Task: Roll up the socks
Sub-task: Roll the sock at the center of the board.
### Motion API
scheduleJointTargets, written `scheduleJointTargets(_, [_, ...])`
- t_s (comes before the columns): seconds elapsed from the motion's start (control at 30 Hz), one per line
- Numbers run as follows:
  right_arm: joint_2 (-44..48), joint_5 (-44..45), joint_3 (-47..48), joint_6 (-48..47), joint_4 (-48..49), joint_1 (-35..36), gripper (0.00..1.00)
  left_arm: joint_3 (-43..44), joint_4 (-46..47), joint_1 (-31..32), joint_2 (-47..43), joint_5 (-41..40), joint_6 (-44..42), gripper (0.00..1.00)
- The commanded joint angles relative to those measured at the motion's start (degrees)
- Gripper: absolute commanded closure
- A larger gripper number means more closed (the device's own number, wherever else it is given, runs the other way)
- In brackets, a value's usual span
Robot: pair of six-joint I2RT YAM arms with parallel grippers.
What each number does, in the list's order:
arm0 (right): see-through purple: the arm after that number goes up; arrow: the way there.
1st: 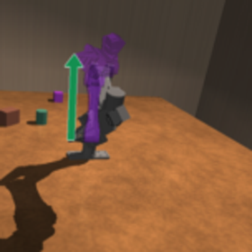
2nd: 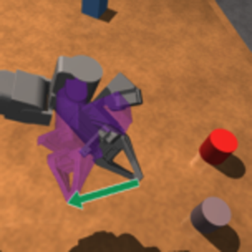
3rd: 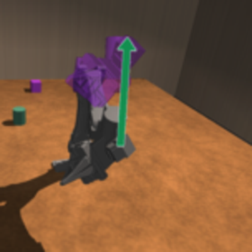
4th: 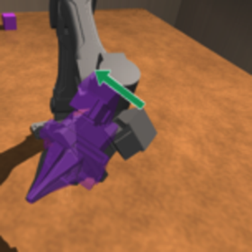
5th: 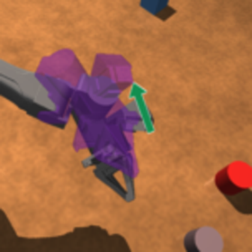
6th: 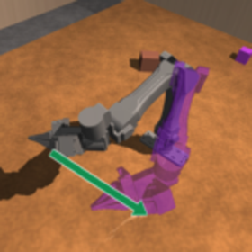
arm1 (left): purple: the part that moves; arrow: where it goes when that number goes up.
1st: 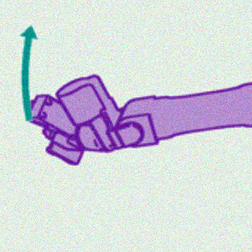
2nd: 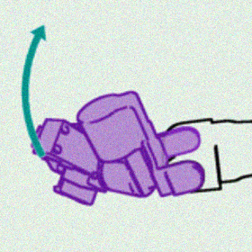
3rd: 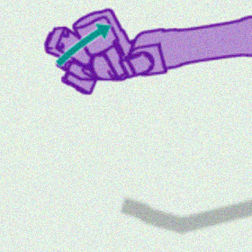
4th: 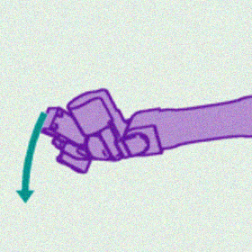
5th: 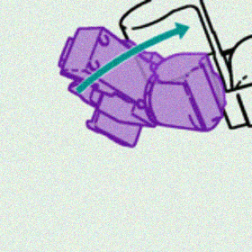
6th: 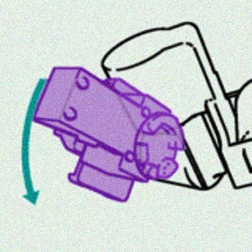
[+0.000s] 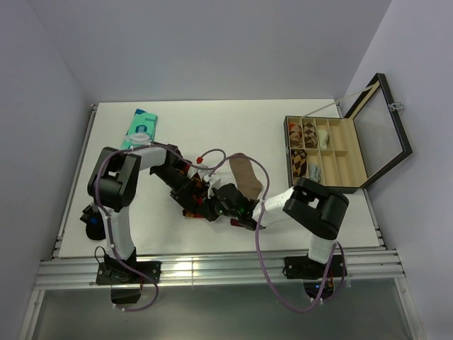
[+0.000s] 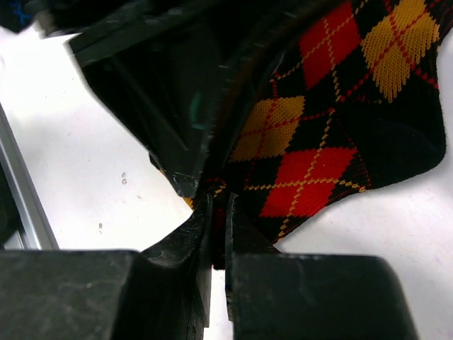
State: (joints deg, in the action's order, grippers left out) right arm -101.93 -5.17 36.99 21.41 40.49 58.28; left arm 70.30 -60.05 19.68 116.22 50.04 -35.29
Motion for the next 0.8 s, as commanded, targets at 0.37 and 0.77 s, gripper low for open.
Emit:
scheduleJointTargets(0.37, [-1.2,-10.7,4.0,9.1,-15.8,-5.3,0.99,-14.8,28.9,-1.6,-26.3,-9.2,13.7,0.67])
scheduleJointTargets(0.77, [-7.5,-27.3,14.9,12.3,-35.9,-15.6,0.99,-25.3,40.5,-1.5,-47.0,-19.6,12.6,0.55])
